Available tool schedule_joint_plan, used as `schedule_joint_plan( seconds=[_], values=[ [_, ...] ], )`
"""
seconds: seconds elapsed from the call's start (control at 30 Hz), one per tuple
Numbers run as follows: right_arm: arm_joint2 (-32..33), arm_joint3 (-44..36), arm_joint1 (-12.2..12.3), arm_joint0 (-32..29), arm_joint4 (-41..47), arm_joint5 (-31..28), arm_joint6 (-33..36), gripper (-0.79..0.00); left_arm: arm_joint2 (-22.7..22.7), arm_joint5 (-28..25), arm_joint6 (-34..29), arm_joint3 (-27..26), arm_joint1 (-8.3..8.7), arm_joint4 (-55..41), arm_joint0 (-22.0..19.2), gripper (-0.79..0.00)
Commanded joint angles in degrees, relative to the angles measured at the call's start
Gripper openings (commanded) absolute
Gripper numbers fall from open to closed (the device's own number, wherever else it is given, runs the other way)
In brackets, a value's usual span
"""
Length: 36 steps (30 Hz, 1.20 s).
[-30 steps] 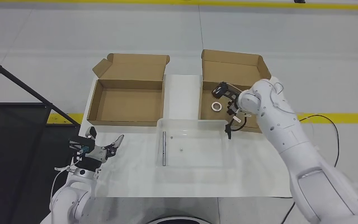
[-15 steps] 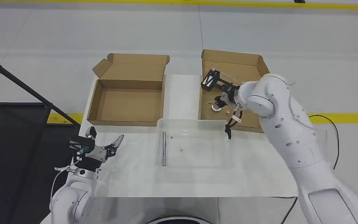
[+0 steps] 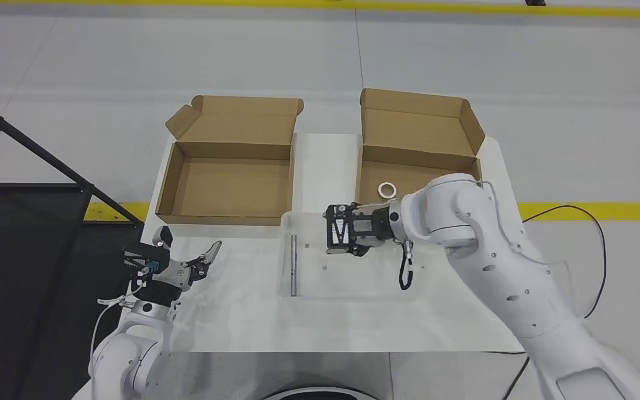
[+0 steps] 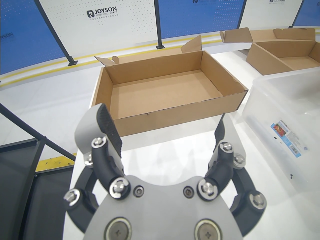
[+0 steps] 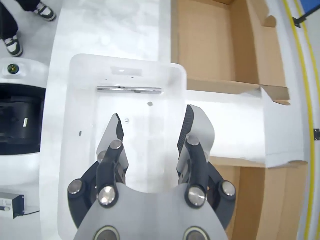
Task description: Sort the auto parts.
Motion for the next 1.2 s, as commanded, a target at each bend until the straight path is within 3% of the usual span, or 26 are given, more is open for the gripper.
schedule_joint_plan(
  seconds=[0.0, 0.3, 0.47, 0.8, 0.93, 1.07, 1.17],
  values=[
    [-3.3, 1.4, 0.0, 0.9, -0.3, 0.0, 0.0, -0.292, 0.0, 0.0, 0.0, 0.0, 0.00, 0.0, 0.0, 0.000],
    [-12.3, 6.8, -0.9, 4.1, 1.6, 0.4, 0.1, -0.302, 0.0, 0.0, 0.0, 0.0, 0.00, 0.0, 0.0, 0.000],
    [-15.4, 9.5, -2.5, 4.5, 1.2, 5.1, 0.9, -0.299, 0.0, 0.0, 0.0, 0.0, 0.00, 0.0, 0.0, 0.000],
    [-19.3, 14.3, -5.4, 6.0, 0.6, 9.6, 1.6, -0.465, 0.0, 0.0, 0.0, 0.0, 0.00, 0.0, 0.0, 0.000],
    [-20.0, 15.5, -6.1, 6.4, 0.7, 10.9, 2.4, -0.579, 0.0, 0.0, 0.0, 0.0, 0.00, 0.0, 0.0, 0.000],
    [-20.2, 16.3, -6.5, 6.5, 0.6, 11.7, 3.1, -0.785, 0.0, 0.0, 0.0, 0.0, 0.00, 0.0, 0.0, 0.000],
    [-20.0, 16.4, -6.7, 6.8, 0.6, 11.7, 3.1, -0.785, 0.0, 0.0, 0.0, 0.0, 0.00, 0.0, 0.0, 0.000]
  ],
)
